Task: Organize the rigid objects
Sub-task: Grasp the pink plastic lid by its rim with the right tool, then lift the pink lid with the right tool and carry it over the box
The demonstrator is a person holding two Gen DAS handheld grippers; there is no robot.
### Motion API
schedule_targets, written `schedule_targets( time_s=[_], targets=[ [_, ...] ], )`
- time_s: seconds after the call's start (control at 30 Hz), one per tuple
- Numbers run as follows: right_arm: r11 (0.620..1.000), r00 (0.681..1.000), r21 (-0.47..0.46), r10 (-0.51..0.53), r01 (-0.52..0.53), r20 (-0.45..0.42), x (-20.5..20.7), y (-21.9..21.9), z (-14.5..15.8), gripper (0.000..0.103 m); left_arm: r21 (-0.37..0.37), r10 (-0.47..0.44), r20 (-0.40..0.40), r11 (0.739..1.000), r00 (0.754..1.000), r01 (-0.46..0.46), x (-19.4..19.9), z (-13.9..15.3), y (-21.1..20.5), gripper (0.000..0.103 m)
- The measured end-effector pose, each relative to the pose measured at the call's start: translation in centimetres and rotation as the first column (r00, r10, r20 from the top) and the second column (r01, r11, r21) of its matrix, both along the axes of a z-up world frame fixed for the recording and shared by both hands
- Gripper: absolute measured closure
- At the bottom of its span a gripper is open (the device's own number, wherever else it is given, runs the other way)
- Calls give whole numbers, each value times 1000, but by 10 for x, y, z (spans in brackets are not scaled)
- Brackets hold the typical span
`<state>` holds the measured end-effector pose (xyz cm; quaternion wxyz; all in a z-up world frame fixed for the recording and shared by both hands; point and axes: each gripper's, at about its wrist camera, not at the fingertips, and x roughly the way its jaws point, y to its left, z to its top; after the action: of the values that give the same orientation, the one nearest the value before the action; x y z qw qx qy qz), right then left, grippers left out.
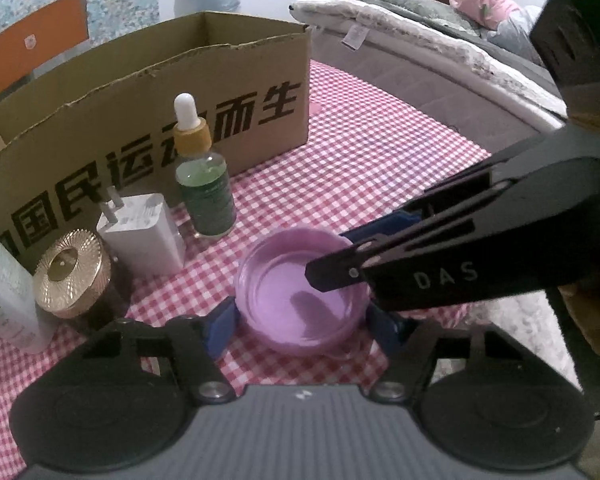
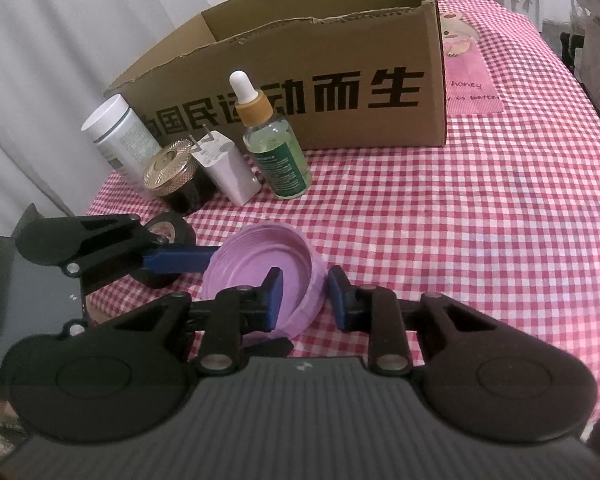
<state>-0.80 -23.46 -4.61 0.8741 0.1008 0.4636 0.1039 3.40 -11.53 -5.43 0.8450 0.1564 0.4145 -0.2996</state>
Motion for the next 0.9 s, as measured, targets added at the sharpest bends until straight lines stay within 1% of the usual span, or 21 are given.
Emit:
schedule_targets(
  time_s=[0.13,0.33,0.53,0.63,0.73,0.8,0.9],
  targets=[
    [1000,1000,-9,0,0,3,0,1,0,79,-5,4,2,1000,1000,-4,0,0,0,32],
    [999,1000,-42,-3,3,5,-1,4,1,84,-19,8,3,1000,1000,-8,-3,1,2,32],
    [999,1000,-47,-14,15,27,-9,5,9,85,-26,-1,42,1000,999,3,-12,12,1,32],
    [998,998,-60,-17,21,64,-15,8,23,85,-36,-7,84,999,996,10,-20,26,3,32],
    [996,992,-84,-14,25,122,-23,14,45,85,-57,-10,152,998,988,19,-29,49,7,32],
    [994,984,-106,-3,22,179,-26,19,66,85,-76,-1,209,997,978,17,-33,69,12,32],
    [992,963,-126,31,3,268,-24,27,100,85,-97,23,299,995,954,6,-34,102,20,32]
  ],
)
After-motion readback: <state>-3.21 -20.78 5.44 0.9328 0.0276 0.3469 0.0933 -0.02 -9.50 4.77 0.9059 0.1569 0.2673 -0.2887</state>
